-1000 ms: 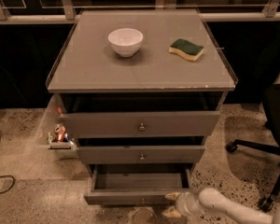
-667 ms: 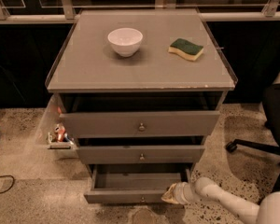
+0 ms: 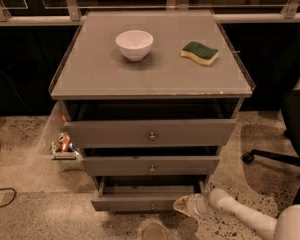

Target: Close bottom drawer

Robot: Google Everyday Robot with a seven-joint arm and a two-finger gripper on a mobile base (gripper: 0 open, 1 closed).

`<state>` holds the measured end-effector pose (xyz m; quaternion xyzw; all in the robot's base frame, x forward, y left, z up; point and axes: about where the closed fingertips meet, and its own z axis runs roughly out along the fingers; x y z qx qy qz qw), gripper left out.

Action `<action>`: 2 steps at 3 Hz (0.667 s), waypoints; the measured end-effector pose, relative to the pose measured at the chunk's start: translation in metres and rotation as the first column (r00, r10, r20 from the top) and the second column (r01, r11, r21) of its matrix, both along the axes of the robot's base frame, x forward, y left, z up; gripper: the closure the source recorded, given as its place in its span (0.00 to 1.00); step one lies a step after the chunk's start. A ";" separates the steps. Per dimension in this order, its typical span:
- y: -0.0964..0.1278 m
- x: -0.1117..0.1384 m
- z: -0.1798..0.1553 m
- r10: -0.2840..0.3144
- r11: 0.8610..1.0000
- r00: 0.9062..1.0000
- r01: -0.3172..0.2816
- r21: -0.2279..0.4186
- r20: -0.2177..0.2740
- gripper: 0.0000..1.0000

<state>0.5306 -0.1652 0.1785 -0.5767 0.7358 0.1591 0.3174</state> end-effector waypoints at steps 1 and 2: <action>0.000 0.000 0.000 0.000 1.000 1.000 0.000 0.000 0.000 0.66; 0.000 0.000 0.000 0.000 1.000 1.000 0.000 0.000 0.000 0.43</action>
Offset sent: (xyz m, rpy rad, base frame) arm 0.0000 0.0000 0.0000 0.0000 0.0000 0.0000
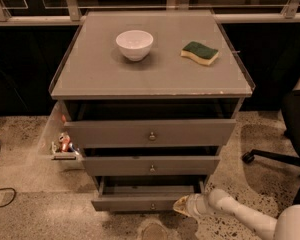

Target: Close bottom drawer

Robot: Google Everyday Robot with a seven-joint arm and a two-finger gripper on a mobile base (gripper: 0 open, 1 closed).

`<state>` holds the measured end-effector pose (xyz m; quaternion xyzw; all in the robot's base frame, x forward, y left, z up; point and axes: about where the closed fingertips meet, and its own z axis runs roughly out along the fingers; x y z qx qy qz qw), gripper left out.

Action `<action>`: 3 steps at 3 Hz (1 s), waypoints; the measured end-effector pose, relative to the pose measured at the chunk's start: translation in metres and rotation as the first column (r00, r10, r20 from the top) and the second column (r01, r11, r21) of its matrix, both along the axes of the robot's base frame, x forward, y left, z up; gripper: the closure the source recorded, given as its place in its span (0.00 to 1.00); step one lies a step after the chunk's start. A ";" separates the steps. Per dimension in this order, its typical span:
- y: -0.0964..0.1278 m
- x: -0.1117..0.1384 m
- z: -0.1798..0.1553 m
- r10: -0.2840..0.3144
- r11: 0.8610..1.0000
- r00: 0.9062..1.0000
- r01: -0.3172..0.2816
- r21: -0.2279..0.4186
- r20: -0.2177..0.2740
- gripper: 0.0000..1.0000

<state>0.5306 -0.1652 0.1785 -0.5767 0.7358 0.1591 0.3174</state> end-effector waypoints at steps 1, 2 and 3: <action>0.000 0.000 0.000 0.000 1.000 1.000 0.000 0.000 0.000 0.21; 0.000 0.000 0.000 0.000 1.000 1.000 0.000 0.000 0.000 0.00; 0.000 0.000 0.000 0.000 1.000 1.000 0.000 0.000 0.000 0.00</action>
Offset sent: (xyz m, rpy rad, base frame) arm 0.0000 0.0000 0.0000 0.0000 0.0000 0.0000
